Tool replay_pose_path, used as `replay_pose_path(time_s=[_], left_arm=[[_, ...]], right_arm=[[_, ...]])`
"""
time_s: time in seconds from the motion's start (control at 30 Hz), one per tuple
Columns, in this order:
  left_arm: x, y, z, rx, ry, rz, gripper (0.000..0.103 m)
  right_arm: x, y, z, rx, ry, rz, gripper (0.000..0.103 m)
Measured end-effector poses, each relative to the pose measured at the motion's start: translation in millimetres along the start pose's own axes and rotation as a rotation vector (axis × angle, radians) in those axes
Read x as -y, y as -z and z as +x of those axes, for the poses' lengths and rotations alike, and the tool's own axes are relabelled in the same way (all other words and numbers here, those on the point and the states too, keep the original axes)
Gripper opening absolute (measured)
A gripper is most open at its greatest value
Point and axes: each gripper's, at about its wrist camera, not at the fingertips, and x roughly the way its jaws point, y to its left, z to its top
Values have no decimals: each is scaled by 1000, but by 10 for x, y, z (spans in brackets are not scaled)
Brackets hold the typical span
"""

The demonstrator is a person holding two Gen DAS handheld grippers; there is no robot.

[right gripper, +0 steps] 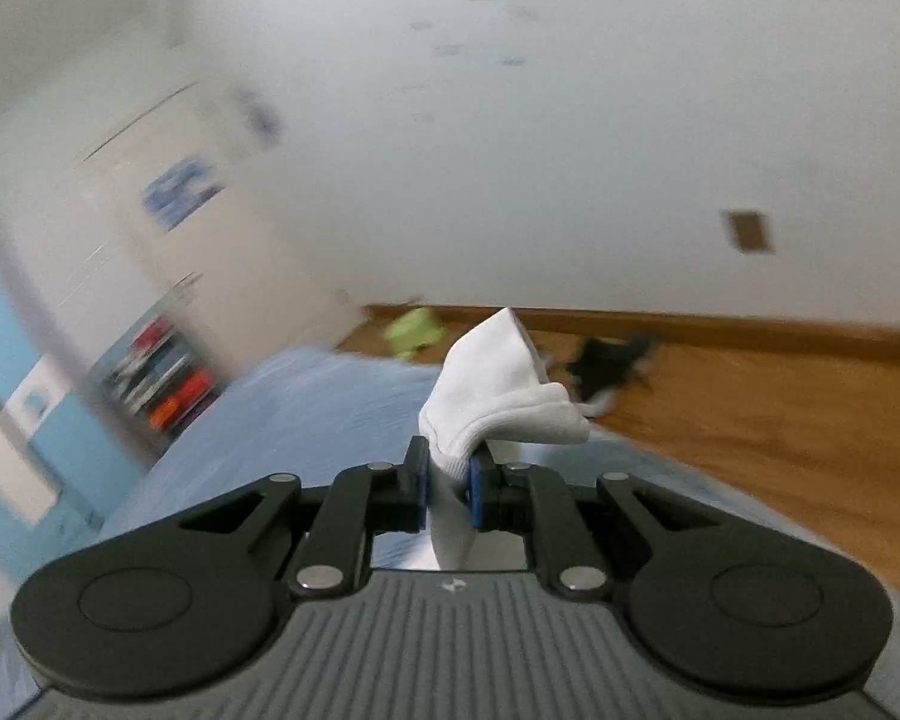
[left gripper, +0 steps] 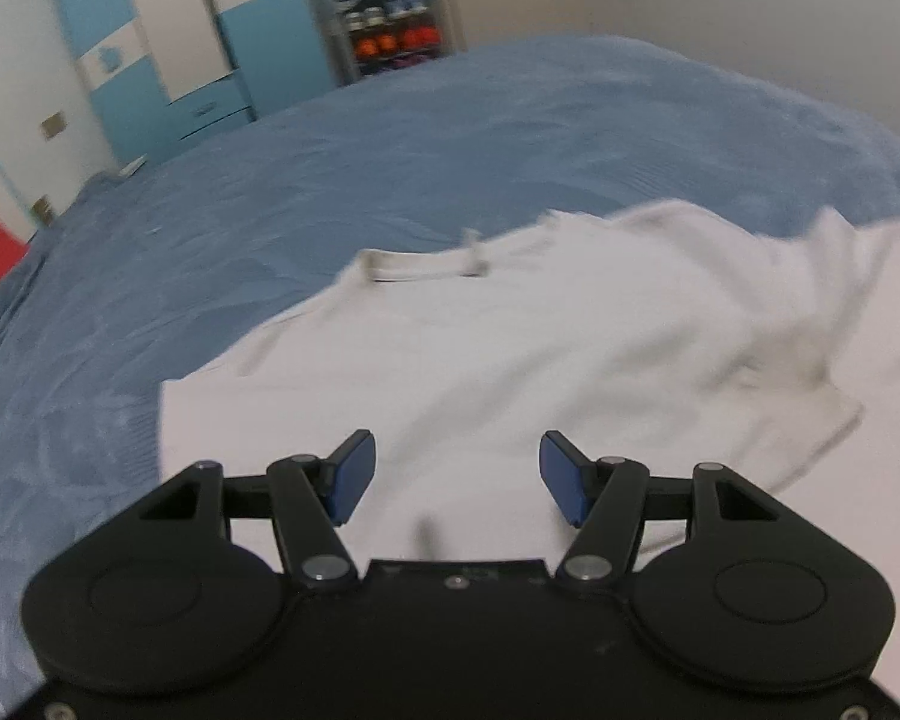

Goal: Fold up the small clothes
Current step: 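Grasp the other sleeve cuff with the right gripper, then carry the sleeve across the sweatshirt body and release it with the right gripper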

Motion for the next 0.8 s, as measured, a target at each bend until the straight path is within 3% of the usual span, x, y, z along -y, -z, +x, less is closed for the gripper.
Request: replay_pose_path(time_s=[0.17,0.4,0.67,0.8], left_arm=[[-484,69,-52,12,-56,-61,62],[-1070,283,-47,15,-112,-78,62],[-1781,569,-44,4,-102,-221,62],[-1990,616,73,27,-108,-226,62]], right_arm=[[-835,430,-171,-28,-94,-217,14],[-1749,1122,-412,-82,-219,-338,14],[-2632,1749,-615,-159,-331,-420,14],[-3084,2083,-702,-198,-408,-474,14]])
